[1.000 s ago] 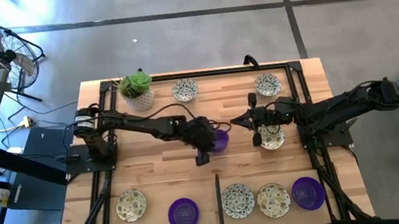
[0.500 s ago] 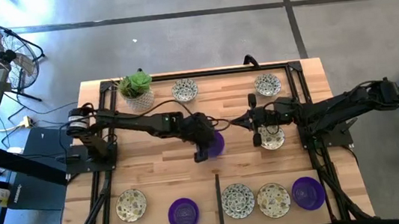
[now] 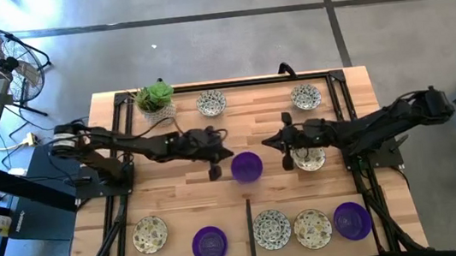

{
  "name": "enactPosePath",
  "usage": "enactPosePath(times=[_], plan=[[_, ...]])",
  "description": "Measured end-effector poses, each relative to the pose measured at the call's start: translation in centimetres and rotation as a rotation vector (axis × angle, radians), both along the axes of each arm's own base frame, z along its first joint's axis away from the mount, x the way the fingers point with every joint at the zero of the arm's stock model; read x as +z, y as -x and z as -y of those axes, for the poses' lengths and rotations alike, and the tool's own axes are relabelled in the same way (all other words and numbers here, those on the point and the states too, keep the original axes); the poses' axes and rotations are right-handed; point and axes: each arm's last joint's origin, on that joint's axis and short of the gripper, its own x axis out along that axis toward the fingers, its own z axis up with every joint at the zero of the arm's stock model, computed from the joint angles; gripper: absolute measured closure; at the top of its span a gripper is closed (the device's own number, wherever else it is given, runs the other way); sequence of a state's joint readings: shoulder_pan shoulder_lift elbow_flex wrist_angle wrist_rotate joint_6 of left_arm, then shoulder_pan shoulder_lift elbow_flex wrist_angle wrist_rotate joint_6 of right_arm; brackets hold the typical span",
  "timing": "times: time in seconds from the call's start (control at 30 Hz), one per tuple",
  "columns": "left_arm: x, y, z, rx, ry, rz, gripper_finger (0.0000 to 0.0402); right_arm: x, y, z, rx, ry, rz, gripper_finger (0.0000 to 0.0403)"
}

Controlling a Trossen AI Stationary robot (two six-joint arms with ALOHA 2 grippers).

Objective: Pick & Place Mini bowls
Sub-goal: Stack the top purple bowl on the purple bowl on the shelf

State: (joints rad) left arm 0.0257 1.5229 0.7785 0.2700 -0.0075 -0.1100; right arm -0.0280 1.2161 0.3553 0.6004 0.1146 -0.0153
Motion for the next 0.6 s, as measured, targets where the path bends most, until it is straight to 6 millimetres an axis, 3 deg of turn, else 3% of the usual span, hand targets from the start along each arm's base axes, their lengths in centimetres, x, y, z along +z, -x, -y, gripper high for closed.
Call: enactPosePath(times=[0.13, 0.33, 0.6], plan=[[-1.2, 1.7, -0.3, -0.008, 0.007, 0.075, 0.0400, -0.6, -0.3, -0.4, -0.048, -0.005, -0.027, 0.0402], [-2.9, 4.3, -1.1, 0.016, 0.002, 0.209, 0.0400, 0.4, -1.2, -1.0, -0.140, -0.048, -0.078, 0.0399], [-4.3, 6.7, -2.7, 0.019, 0.018, 0.315, 0.0401, 3.4, -2.6, -3.1, -0.096, -0.013, -0.280, 0.0331]])
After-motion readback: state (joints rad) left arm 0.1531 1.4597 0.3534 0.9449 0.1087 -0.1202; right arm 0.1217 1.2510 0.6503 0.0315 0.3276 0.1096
